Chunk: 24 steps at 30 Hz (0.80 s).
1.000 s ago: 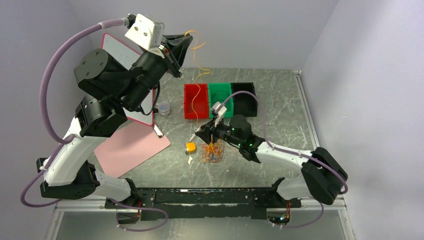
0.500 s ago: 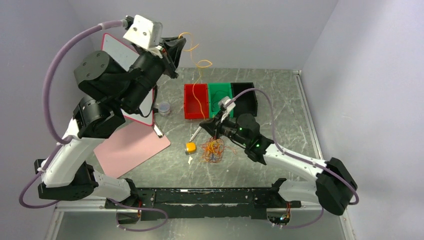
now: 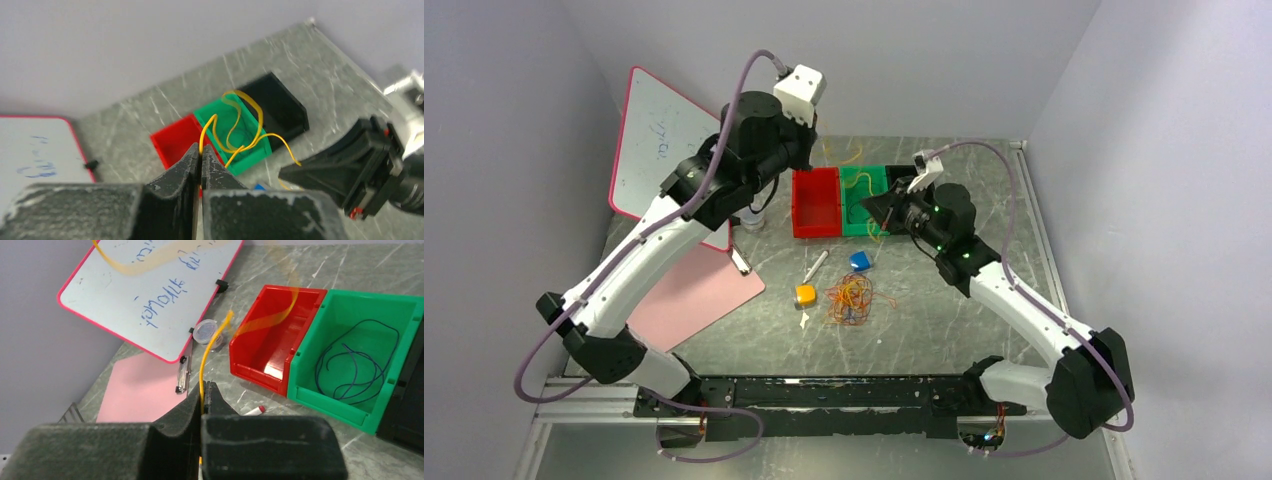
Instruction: Untangle the cables
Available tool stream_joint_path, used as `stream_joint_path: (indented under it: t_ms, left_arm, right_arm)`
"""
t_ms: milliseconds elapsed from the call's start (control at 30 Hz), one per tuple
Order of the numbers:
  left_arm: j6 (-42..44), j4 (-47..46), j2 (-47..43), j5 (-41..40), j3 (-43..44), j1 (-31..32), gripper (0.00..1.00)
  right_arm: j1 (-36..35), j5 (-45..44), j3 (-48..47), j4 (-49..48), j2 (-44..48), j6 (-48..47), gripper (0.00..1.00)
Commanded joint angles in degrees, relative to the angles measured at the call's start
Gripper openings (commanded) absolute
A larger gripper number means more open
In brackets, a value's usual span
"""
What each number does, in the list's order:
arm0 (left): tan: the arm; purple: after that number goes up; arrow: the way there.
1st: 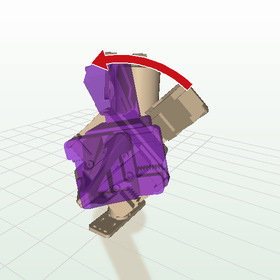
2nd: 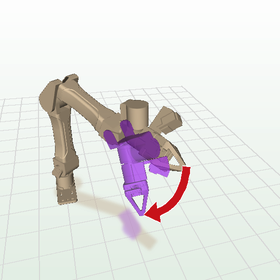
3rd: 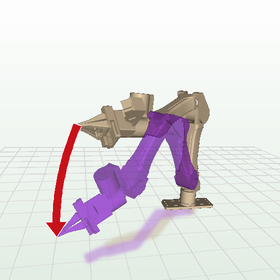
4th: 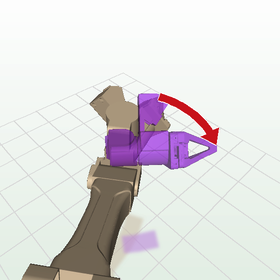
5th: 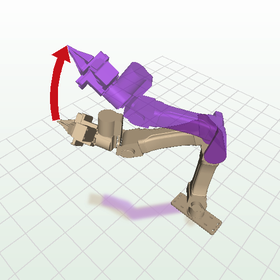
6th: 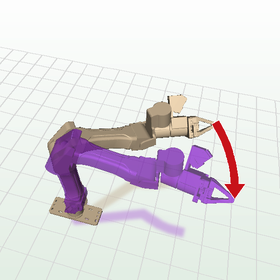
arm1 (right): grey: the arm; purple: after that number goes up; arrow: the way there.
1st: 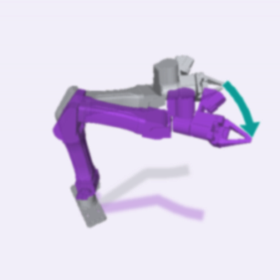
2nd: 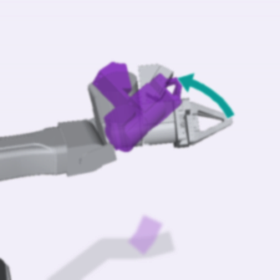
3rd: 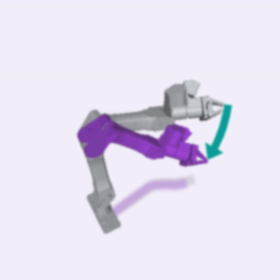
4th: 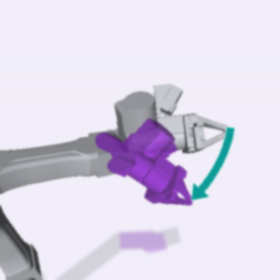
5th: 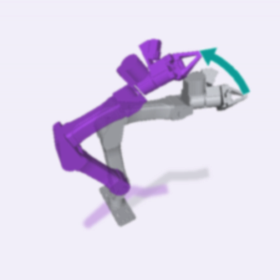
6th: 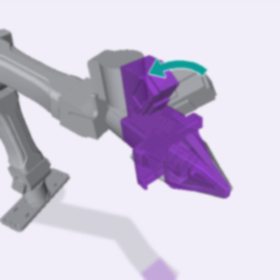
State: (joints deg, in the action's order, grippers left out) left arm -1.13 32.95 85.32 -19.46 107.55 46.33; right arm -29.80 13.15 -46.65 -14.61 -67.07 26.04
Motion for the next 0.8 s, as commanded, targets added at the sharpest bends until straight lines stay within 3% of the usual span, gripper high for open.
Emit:
stream_joint_path:
  t_ms: [0,333,767]
  left_arm:
    - [-6.67,-1.76,0.2,13.89,-6.4,-4.27,0.07]
    - [-10.16,-6.84,3.5,23.61,-16.44,-11.08,0.07]
    - [-9.31,-7.72,8.39,22.62,-17.63,-18.41,0.07]
  right_arm:
    - [3.16,2.18,-2.19,0.84,-1.92,3.32,0.0]
    - [5.71,5.84,-8.9,-0.07,-11.73,2.39,0.0]
    - [3.63,15.18,-25.2,-2.75,-32.52,4.0,0.0]
